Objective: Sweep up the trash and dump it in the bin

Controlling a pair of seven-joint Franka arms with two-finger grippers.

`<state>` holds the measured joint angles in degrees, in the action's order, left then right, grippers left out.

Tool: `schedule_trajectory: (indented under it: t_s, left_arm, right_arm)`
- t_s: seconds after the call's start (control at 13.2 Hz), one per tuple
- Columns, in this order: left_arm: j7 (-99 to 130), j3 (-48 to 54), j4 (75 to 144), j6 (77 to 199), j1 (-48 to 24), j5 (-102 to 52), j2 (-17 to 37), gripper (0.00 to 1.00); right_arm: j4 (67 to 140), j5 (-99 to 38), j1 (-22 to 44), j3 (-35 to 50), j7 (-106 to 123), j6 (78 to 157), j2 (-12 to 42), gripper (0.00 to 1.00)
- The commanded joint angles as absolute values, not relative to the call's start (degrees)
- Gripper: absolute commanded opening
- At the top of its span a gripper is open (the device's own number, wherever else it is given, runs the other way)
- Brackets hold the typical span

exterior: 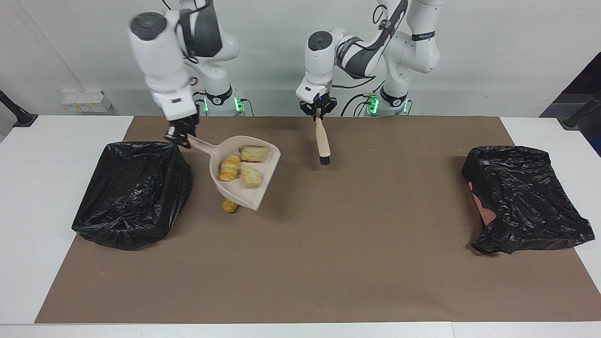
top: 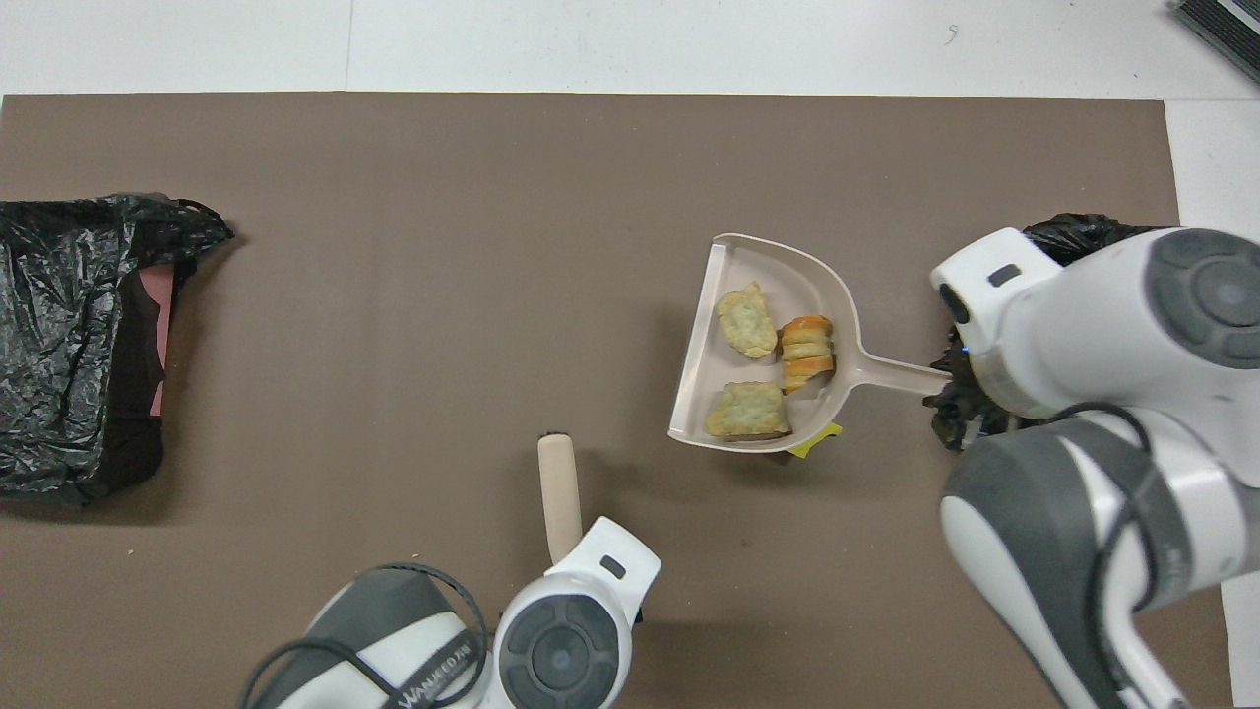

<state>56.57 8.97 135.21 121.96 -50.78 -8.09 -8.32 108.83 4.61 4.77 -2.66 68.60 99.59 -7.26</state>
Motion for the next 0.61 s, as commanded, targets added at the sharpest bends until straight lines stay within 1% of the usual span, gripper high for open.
schedule_trajectory:
  t_s: [0.0,0.15,0.3,0.46,0.53]
  left_arm:
    - [57.0,7.9,139.7,126.6,-55.0,-12.6,-9.8,0.0]
    - [57.0,7.9,141.1,127.4,-56.1,-13.4,-9.7,0.0]
    - [56.7,7.9,141.6,127.7,-57.2,-13.5,-9.1,0.0]
    - [56.7,7.9,141.6,128.7,-57.0,-14.5,-7.7,0.0]
    - [56.8,7.8,141.5,129.3,-56.8,-15.8,-7.5,0.2]
  right_arm:
    - [107.5,2.7,-2.7,-4.1,79.8,97.5,-7.2,0.0]
    - [107.5,2.5,-6.7,-7.5,86.8,97.4,-7.6,0.0]
    - [107.5,4.4,-8.7,-10.4,91.0,98.7,-7.8,0.0]
    - [106.7,10.6,-10.6,-11.2,93.2,101.5,-7.5,0.0]
    - [106.5,12.9,-11.4,-11.2,94.9,103.5,-7.1,0.0]
